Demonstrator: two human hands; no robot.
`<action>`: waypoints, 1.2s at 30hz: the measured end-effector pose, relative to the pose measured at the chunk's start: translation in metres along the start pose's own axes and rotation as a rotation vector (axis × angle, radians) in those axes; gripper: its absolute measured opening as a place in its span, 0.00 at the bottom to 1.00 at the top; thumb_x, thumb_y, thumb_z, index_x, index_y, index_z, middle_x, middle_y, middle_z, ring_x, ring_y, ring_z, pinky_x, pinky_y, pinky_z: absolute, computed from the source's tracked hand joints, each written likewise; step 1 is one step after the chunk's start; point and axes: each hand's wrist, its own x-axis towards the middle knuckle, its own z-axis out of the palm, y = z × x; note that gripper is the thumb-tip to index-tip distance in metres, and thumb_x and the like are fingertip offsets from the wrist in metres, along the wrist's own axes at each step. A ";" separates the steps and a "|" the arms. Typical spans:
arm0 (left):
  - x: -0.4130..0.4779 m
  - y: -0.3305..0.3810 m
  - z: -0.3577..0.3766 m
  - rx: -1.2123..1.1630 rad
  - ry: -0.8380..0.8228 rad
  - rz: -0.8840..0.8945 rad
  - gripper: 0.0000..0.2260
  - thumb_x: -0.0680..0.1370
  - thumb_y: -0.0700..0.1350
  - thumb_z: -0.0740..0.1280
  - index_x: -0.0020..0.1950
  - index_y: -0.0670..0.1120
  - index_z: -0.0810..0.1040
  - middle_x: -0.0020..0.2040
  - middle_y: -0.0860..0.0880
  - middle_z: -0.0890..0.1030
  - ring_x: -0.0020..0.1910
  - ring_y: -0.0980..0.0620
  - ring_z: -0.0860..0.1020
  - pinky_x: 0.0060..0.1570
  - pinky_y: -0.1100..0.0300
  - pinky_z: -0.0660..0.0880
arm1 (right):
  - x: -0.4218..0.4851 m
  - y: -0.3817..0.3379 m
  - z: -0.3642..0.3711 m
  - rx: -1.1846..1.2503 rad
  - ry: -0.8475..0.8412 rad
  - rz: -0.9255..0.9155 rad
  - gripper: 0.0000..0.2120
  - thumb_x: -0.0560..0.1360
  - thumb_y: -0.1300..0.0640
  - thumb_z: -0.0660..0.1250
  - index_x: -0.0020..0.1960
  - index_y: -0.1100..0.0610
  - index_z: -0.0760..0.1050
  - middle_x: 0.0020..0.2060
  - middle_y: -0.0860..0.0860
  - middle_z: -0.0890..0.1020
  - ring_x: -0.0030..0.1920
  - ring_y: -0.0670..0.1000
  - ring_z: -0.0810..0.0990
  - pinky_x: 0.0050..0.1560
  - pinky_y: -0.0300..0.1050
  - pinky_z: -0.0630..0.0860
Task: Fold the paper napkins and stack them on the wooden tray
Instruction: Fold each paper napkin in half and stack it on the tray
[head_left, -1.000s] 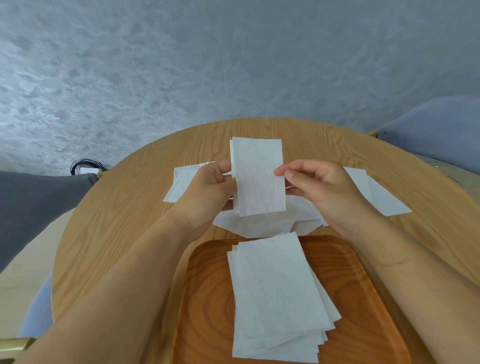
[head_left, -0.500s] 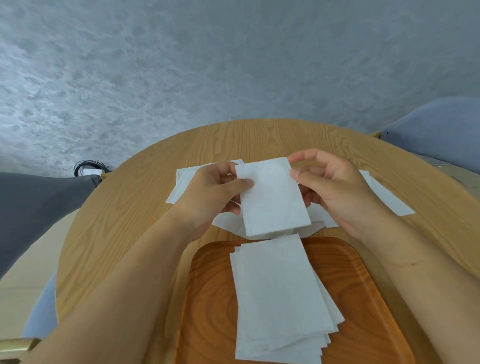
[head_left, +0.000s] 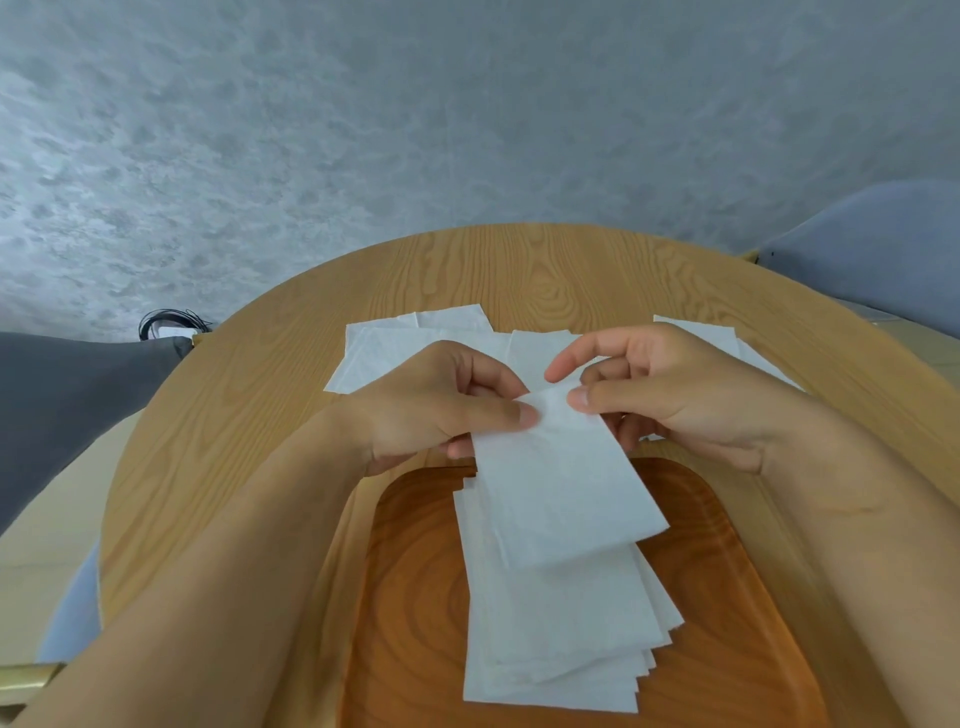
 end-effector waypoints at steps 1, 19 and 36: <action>-0.001 0.001 0.000 0.022 -0.012 -0.011 0.05 0.79 0.43 0.74 0.47 0.41 0.87 0.28 0.49 0.74 0.24 0.56 0.68 0.28 0.67 0.68 | -0.001 -0.001 -0.001 -0.013 -0.024 0.012 0.09 0.78 0.64 0.72 0.56 0.55 0.84 0.33 0.51 0.81 0.33 0.47 0.82 0.33 0.38 0.79; -0.002 0.004 0.004 0.233 -0.034 -0.051 0.05 0.77 0.46 0.76 0.44 0.45 0.87 0.39 0.46 0.84 0.40 0.56 0.80 0.46 0.62 0.76 | 0.000 0.004 -0.005 -0.241 -0.093 0.035 0.05 0.77 0.56 0.75 0.52 0.51 0.84 0.33 0.48 0.82 0.25 0.44 0.76 0.27 0.36 0.74; 0.012 -0.010 0.008 0.207 0.373 0.147 0.01 0.76 0.45 0.77 0.45 0.49 0.87 0.43 0.54 0.87 0.43 0.56 0.83 0.42 0.70 0.76 | 0.022 0.050 -0.034 -0.765 0.564 0.203 0.28 0.70 0.41 0.79 0.65 0.50 0.78 0.67 0.51 0.75 0.68 0.55 0.73 0.65 0.53 0.74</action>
